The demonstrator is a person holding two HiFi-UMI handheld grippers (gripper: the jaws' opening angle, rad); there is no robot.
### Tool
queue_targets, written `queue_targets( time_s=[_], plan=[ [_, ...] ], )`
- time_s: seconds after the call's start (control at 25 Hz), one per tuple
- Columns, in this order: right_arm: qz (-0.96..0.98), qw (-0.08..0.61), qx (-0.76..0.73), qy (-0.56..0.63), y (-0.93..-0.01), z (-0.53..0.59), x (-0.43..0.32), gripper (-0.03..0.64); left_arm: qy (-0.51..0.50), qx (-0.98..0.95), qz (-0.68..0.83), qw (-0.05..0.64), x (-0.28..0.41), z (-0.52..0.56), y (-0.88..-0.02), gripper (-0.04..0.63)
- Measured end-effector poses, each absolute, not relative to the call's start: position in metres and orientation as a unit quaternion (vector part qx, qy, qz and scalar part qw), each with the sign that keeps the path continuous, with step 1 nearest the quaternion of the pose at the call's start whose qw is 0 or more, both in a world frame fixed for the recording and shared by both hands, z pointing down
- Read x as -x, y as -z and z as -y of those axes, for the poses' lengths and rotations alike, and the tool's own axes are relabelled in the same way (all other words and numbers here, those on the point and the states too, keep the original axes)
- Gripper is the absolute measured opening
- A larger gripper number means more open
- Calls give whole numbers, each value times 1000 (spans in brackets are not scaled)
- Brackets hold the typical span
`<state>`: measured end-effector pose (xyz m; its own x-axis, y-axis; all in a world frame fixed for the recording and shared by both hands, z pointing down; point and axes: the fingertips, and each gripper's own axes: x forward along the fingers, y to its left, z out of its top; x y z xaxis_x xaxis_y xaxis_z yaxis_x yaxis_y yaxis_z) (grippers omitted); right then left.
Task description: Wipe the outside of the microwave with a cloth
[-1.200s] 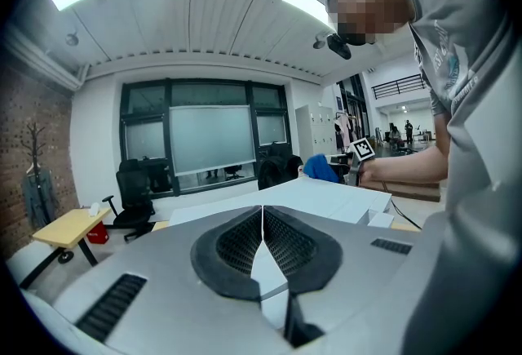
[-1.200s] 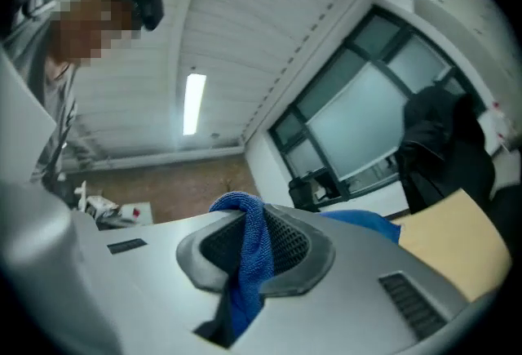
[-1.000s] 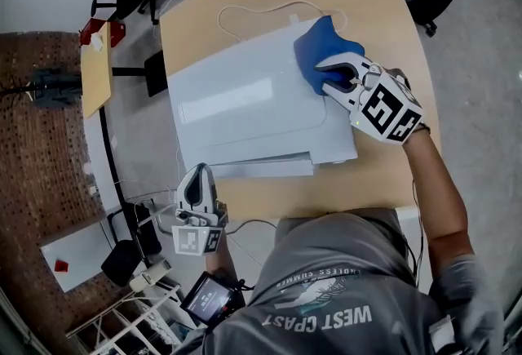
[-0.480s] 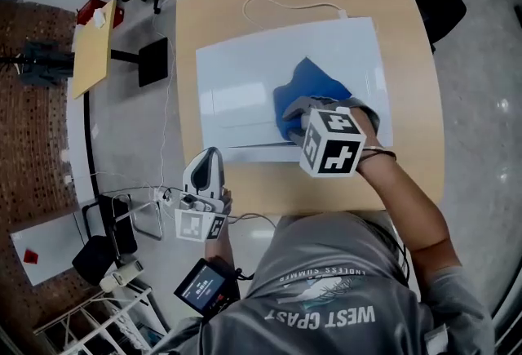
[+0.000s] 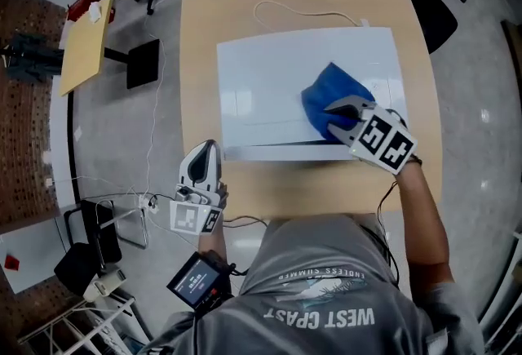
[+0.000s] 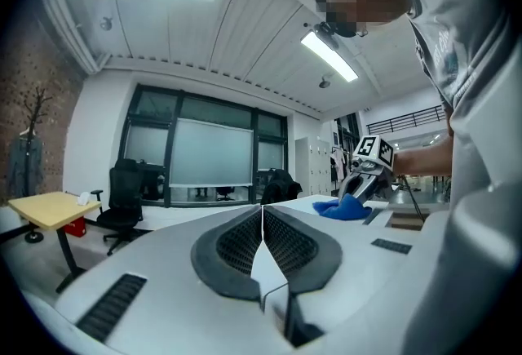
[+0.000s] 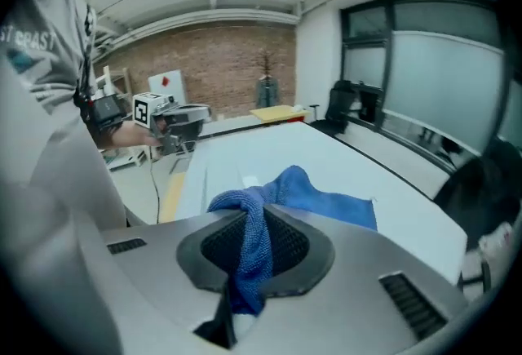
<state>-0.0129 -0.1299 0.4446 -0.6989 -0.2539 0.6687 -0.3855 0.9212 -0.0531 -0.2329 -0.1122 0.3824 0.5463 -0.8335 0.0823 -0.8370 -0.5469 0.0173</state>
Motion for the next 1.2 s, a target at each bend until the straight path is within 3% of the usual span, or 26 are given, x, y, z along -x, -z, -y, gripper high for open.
queue_targets(
  time_s=[0.12,0.2,0.6,0.88,1.0,1.12,1.2],
  plan=[
    [875,358,-289,-152,-440,134,-73,46,-20,-882,469,29,235,119,-389,23],
    [864,376,-300,-150,-442,131,-80,46,-15,-883,468,33,238,122,-396,23],
    [921,384,22,-62,-448,122,219,46,13,-859,507,65,278,113,-427,23],
    [884,466,-25,-13,-481,284,249,46,28,-816,569,102,326,101,-473,23],
    [837,546,15,17,-504,334,281,46,33,-806,579,120,356,106,-496,23],
    [697,692,157,102,-539,297,306,46,39,-799,586,134,379,94,-506,23],
    [610,747,249,88,-570,251,318,46,44,-792,593,142,392,85,-507,23]
  ],
)
